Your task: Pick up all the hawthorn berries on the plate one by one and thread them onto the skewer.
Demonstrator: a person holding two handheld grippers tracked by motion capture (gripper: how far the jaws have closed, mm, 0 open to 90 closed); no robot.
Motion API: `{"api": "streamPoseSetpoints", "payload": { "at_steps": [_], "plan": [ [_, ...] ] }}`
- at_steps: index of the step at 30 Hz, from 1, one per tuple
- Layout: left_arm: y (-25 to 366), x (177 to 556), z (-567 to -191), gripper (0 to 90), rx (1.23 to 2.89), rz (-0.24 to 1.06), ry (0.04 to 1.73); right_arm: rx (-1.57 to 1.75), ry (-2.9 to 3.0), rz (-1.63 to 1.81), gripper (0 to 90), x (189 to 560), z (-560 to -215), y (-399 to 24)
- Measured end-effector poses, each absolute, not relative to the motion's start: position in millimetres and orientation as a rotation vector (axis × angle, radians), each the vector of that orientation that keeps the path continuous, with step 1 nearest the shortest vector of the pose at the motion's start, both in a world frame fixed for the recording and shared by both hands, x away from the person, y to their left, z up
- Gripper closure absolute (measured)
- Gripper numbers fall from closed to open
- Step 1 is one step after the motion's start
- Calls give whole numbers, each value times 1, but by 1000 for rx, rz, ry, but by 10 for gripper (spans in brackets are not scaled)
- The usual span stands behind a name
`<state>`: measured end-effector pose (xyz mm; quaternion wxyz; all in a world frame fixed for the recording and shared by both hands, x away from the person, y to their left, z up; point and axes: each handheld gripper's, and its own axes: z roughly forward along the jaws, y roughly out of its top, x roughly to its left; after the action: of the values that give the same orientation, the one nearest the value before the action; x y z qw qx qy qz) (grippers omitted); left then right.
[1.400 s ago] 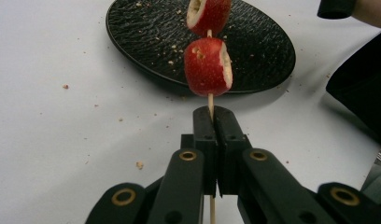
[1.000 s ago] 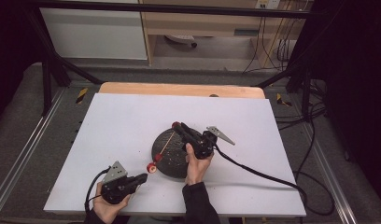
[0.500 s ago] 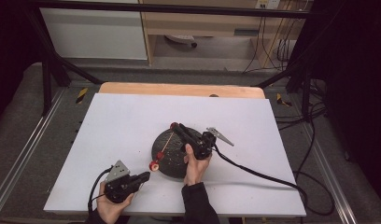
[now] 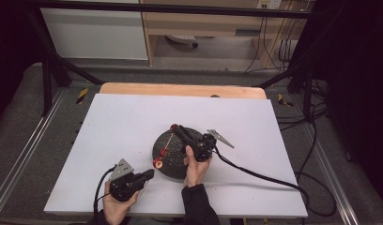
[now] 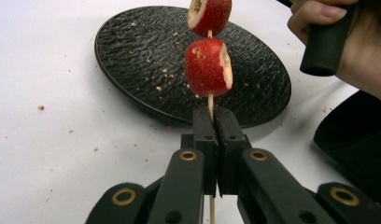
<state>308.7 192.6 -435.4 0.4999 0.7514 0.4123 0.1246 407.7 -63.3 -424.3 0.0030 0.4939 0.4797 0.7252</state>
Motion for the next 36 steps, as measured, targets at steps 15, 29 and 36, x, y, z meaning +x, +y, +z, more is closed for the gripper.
{"api": "streamPoseSetpoints", "payload": {
  "at_steps": [15, 29, 36],
  "plan": [
    [184, 319, -425, 885, 1839, 323, 974, 1555, 1533, 2287, 632, 405, -423, -64],
    [176, 336, -417, 885, 1836, 313, 979, 1536, 1579, 2267, 631, 403, -424, -64],
    [175, 339, -421, 885, 1837, 314, 978, 1536, 1600, 2244, 631, 401, -428, -62]
  ]
}}
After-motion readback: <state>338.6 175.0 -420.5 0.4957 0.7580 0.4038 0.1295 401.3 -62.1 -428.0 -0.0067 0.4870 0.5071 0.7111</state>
